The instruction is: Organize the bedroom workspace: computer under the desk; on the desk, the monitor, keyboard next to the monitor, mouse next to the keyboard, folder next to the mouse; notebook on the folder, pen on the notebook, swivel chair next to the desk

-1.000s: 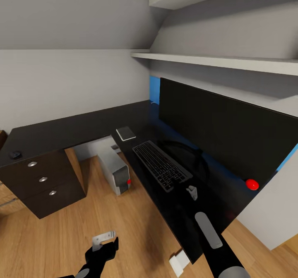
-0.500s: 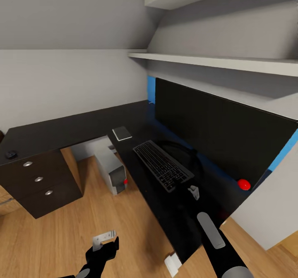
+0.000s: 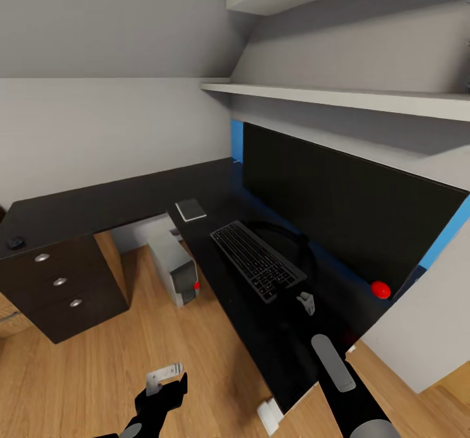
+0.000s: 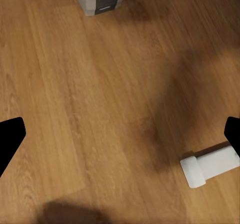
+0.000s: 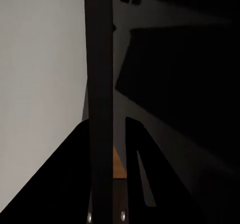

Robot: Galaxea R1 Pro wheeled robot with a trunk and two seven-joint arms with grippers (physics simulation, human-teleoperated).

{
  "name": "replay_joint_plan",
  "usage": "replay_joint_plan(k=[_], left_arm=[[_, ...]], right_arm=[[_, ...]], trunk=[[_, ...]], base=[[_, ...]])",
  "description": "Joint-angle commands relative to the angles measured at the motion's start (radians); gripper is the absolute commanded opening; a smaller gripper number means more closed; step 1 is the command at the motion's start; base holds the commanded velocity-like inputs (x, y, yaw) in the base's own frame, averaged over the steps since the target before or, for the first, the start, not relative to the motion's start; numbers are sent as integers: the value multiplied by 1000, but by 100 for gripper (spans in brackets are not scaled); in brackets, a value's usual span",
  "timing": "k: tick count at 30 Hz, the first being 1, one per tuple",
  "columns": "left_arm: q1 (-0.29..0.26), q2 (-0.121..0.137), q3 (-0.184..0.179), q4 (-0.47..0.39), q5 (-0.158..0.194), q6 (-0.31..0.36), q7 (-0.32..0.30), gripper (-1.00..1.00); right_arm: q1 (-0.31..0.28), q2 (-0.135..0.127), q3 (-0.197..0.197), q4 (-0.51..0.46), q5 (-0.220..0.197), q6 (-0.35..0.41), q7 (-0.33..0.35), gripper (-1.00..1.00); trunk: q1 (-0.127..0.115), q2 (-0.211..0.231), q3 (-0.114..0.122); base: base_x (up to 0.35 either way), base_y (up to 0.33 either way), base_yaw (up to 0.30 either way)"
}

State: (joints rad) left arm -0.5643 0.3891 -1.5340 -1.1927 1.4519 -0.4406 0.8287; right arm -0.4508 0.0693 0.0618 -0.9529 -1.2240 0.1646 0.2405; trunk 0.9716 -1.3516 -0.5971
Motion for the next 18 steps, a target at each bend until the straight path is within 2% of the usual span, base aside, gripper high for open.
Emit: replay_joint_plan(k=[1, 6, 18], left_arm=[[-2, 1, -3, -2, 4, -4, 3, 100], [-2, 1, -3, -1, 4, -4, 3, 100], [-2, 1, -3, -1, 5, -4, 3, 100]], right_arm=[[0, 0, 0, 3, -2, 4, -16, -100], [0, -1, 0, 3, -2, 5, -16, -100], [0, -2, 1, 3, -2, 6, -15, -100]], trunk=[[0, -1, -1], [0, -1, -1], [0, -1, -1]], base=[[-159, -128, 0], [-121, -109, 0], [-10, -9, 0]])
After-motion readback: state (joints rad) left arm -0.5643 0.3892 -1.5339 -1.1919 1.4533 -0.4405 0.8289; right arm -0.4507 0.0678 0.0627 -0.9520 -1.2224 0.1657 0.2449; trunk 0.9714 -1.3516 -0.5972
